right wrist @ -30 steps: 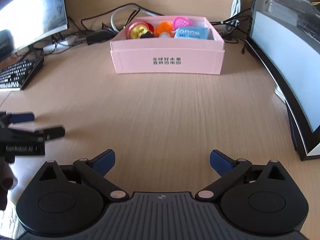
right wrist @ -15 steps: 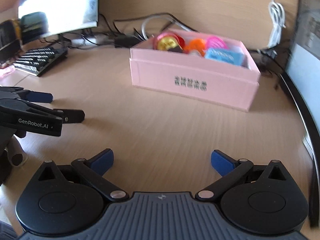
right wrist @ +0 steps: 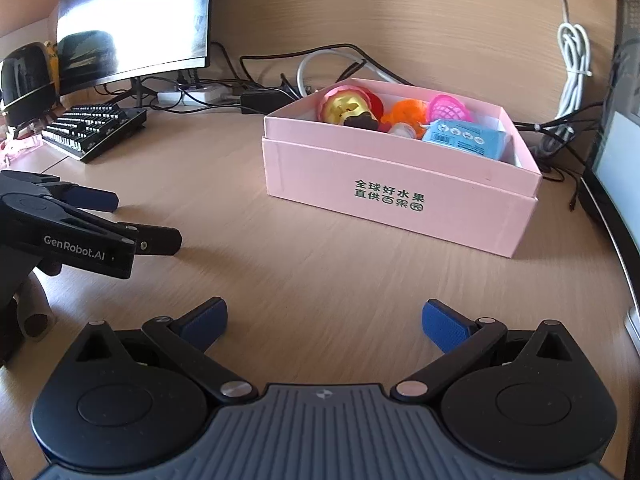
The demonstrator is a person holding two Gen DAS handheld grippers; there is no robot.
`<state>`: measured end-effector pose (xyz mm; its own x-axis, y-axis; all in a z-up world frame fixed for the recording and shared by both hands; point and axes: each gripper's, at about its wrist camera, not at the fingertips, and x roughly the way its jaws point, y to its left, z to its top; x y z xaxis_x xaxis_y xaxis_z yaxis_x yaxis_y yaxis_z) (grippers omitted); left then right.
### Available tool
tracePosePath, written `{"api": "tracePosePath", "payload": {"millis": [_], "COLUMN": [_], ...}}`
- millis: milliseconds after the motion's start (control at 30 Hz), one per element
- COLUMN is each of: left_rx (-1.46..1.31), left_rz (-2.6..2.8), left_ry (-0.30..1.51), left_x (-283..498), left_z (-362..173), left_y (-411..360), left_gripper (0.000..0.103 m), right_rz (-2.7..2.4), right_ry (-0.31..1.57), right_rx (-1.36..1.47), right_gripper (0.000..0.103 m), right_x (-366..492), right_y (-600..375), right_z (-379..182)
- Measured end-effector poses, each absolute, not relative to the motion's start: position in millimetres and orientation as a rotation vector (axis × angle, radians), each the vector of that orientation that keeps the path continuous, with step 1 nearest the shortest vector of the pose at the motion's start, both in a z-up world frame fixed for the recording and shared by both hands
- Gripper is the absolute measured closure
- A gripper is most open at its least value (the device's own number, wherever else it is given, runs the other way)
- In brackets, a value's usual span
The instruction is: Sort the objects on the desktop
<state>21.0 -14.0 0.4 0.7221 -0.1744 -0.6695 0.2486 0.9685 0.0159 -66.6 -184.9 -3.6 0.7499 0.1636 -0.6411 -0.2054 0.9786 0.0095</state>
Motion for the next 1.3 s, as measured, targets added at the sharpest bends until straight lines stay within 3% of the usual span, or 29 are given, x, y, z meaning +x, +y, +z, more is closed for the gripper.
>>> {"api": "tracePosePath", "payload": {"millis": [1300], "left_rx": [0.093], "left_rz": [-0.207], "left_ry": [0.728], "left_x": [14.7], "left_z": [0.1], "left_y": [-10.6], "left_gripper": [0.0], "right_rz": [0.233], "right_ry": [0.694], "right_rx": [-0.075], "right_gripper": [0.0], "right_x": [-64.6], "right_y": [-186.5], "right_z": [-2.5]}}
